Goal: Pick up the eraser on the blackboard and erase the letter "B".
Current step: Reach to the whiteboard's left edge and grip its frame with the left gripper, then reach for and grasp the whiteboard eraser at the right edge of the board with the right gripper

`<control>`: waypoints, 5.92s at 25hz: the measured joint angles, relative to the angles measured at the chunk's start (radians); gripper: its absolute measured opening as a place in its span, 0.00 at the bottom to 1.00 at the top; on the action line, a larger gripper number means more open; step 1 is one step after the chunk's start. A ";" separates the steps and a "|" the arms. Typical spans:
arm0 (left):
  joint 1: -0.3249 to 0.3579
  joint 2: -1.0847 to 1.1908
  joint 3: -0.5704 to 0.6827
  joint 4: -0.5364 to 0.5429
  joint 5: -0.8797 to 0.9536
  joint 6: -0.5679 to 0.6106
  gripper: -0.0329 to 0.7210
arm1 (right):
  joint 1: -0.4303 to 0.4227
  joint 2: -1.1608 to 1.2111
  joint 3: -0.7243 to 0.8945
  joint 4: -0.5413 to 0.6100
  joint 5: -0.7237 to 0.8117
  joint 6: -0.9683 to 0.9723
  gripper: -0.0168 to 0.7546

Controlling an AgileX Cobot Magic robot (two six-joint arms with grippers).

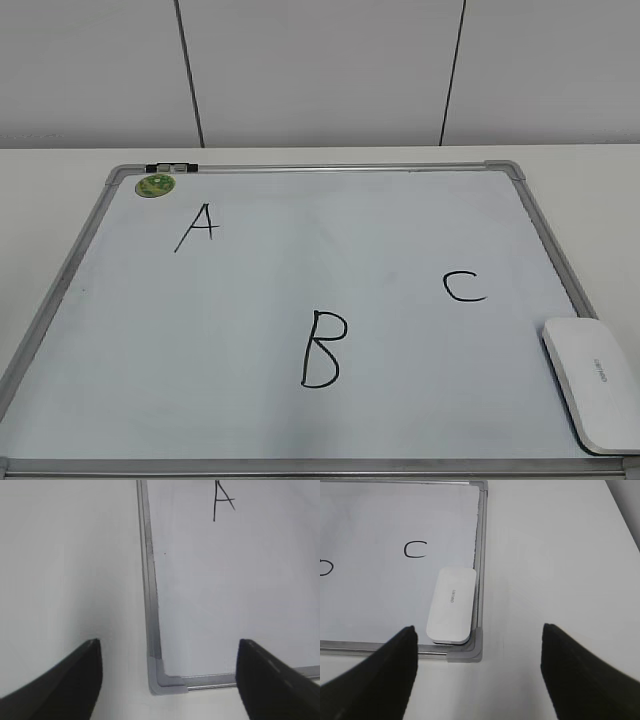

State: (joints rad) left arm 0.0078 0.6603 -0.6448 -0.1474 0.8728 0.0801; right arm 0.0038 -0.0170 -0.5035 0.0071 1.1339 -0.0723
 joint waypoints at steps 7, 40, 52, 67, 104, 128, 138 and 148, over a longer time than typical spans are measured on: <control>0.000 0.326 -0.016 -0.007 -0.133 0.000 0.83 | 0.000 0.000 0.000 0.000 0.000 0.000 0.79; 0.000 1.335 -0.736 0.031 0.064 0.054 0.54 | 0.000 0.000 0.000 0.000 0.000 0.000 0.79; 0.000 1.412 -0.738 0.031 0.015 0.054 0.45 | 0.000 0.000 0.000 0.000 0.000 0.000 0.79; 0.000 1.412 -0.741 0.027 -0.020 0.056 0.35 | 0.000 0.000 0.000 0.000 0.000 0.000 0.79; -0.001 1.440 -0.749 0.014 -0.019 0.045 0.06 | 0.000 0.074 -0.029 0.047 -0.114 0.000 0.70; -0.001 1.440 -0.751 0.006 -0.015 0.045 0.06 | 0.000 0.992 -0.192 0.220 -0.163 -0.135 0.55; -0.001 1.440 -0.751 0.005 -0.013 0.045 0.06 | 0.000 1.174 -0.247 0.192 -0.149 -0.046 0.55; -0.001 1.440 -0.751 0.005 -0.011 0.045 0.06 | 0.032 1.265 -0.249 0.168 -0.195 -0.028 0.55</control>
State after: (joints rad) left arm 0.0072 2.1003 -1.3953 -0.1422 0.8619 0.1252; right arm 0.0357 1.2475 -0.7529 0.1751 0.9386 -0.1006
